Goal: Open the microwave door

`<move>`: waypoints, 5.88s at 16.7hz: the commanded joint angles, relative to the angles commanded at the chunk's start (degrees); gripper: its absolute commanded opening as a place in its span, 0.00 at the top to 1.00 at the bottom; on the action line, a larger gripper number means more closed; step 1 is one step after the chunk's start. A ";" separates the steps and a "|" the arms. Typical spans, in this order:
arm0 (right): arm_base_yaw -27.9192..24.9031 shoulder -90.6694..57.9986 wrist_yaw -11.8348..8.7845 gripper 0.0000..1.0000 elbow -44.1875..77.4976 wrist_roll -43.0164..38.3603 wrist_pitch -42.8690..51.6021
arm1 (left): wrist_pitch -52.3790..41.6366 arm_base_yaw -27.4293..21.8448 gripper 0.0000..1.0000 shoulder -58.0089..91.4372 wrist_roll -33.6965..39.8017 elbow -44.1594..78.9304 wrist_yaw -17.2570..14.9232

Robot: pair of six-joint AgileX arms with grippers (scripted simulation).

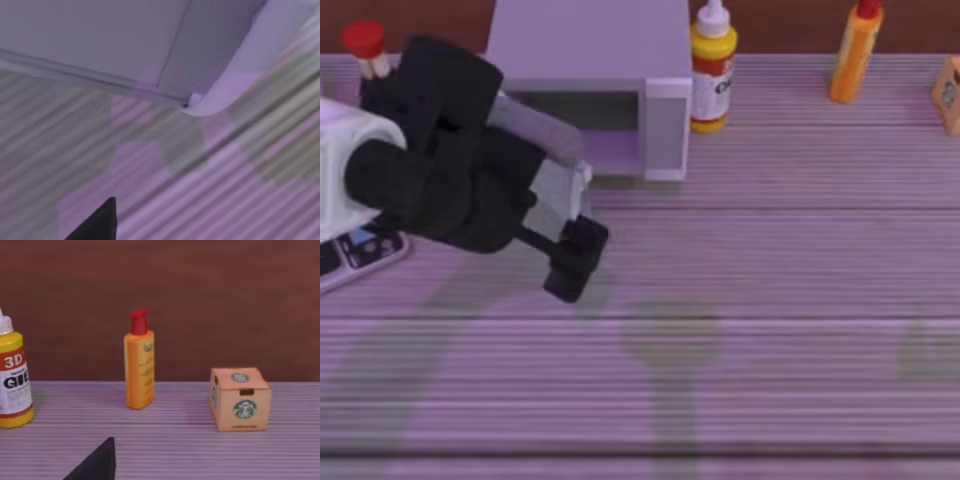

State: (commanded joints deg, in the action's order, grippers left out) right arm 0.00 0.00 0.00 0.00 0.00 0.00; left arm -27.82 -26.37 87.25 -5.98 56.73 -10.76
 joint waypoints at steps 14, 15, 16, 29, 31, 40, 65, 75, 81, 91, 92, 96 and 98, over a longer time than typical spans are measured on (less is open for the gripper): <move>0.00 0.00 0.00 0.00 0.00 0.00 0.00 | -58.53 -12.20 0.00 36.06 70.65 72.75 25.63; 0.00 0.00 0.00 0.00 0.00 0.00 0.00 | -62.05 -12.80 0.00 37.84 74.89 76.57 27.29; 0.00 0.00 0.00 0.00 0.00 0.00 0.00 | -65.26 -13.33 0.00 39.43 78.64 79.98 28.80; 0.00 0.00 0.00 0.00 0.00 0.00 0.00 | -73.43 -14.38 0.00 48.51 88.41 96.29 33.08; 0.00 0.00 0.00 0.00 0.00 0.00 0.00 | -73.00 -14.12 0.00 48.71 87.98 93.95 33.14; 0.00 0.00 0.00 0.00 0.00 0.00 0.00 | -62.65 -12.27 0.00 44.13 86.09 78.96 33.15; 0.00 0.00 0.00 0.00 0.00 0.00 0.00 | -45.60 -9.45 0.30 36.38 83.11 55.31 33.01; 0.00 0.00 0.00 0.00 0.00 0.00 0.00 | -45.60 -9.45 1.00 36.38 83.11 55.31 33.01; 0.00 0.00 0.00 0.00 0.00 0.00 0.00 | -45.60 -9.45 1.00 36.38 83.11 55.31 33.01; 0.00 0.00 0.00 0.00 0.00 0.00 0.00 | -50.91 -7.70 1.00 39.39 81.54 61.16 26.95; 0.00 0.00 0.00 0.00 0.00 0.00 0.00 | -51.97 -7.24 1.00 39.85 81.20 62.69 25.48; 0.00 0.00 0.00 0.00 0.00 0.00 0.00 | -56.67 -5.16 1.00 41.87 79.57 68.94 19.15; 0.00 0.00 0.00 0.00 0.00 0.00 0.00 | -58.97 -4.14 1.00 42.86 78.69 71.69 16.12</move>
State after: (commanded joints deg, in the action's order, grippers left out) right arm 0.00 0.00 0.00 0.00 0.00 0.00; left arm -86.79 -30.50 130.11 72.71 128.42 5.36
